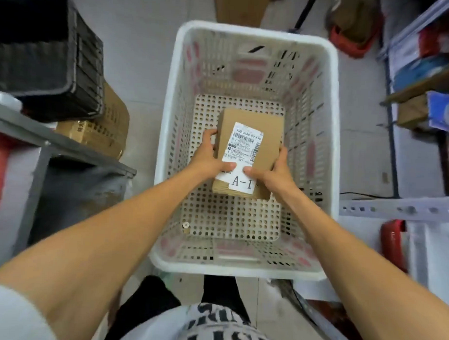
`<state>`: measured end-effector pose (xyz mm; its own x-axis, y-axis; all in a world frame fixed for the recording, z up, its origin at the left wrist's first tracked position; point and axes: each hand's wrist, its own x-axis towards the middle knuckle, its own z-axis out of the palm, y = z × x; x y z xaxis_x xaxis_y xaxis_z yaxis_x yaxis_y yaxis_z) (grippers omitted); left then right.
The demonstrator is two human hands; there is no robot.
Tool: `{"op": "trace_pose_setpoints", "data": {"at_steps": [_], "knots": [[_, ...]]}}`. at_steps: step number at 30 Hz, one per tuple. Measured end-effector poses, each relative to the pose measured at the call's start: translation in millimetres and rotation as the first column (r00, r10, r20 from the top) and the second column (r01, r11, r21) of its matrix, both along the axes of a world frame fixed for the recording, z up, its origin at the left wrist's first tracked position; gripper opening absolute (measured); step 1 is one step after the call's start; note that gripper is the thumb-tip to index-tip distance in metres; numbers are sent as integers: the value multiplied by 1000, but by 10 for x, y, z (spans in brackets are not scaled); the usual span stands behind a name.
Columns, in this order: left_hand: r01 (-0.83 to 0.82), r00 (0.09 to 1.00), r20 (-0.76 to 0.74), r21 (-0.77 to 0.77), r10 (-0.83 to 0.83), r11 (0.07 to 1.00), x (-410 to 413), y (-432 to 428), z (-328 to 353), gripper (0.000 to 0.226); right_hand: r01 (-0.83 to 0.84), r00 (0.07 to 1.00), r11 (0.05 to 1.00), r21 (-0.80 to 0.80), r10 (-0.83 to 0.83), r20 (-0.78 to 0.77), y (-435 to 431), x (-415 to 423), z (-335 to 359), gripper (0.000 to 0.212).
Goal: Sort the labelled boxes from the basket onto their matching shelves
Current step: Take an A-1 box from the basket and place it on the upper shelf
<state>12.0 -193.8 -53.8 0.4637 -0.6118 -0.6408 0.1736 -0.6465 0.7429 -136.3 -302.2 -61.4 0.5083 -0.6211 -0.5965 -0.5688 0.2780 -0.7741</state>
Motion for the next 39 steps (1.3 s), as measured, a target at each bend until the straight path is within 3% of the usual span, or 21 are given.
{"op": "trace_pose_setpoints", "data": {"at_steps": [2, 5, 10, 15, 25, 27, 31, 39], "knots": [[1, 1000, 17, -72, 0, 997, -30, 71, 340, 100, 30, 999, 996, -87, -28, 30, 107, -82, 374, 96], [51, 998, 52, -192, -42, 980, -60, 232, 823, 102, 73, 996, 974, -215, -59, 74, 335, -224, 944, 109], [159, 986, 106, -342, -131, 926, -209, 669, 1488, 108, 104, 988, 946, -307, -65, 137, 818, -501, 1673, 114], [212, 976, 138, -395, -170, 894, -381, 1203, 1974, 113, 109, 982, 921, -375, -42, 183, 1354, -725, 2155, 107], [333, 929, 308, -450, -206, 828, -980, 2192, 2545, 125, 136, 980, 855, -501, -41, 195, 2410, -1355, 2669, 117], [371, 915, 324, -443, -240, 816, -1208, 2428, 2579, 132, 144, 979, 841, -522, -44, 199, 2707, -1626, 2684, 122], [464, 877, 355, -450, -324, 763, -1907, 2854, 2655, 121, 259, 962, 802, -538, -168, 213, 3316, -2343, 2710, 131], [681, 731, 395, -478, -557, 555, -3656, 3118, 3004, 113, 475, 872, 675, -564, -445, 203, 4277, -4228, 3056, 130]]}}
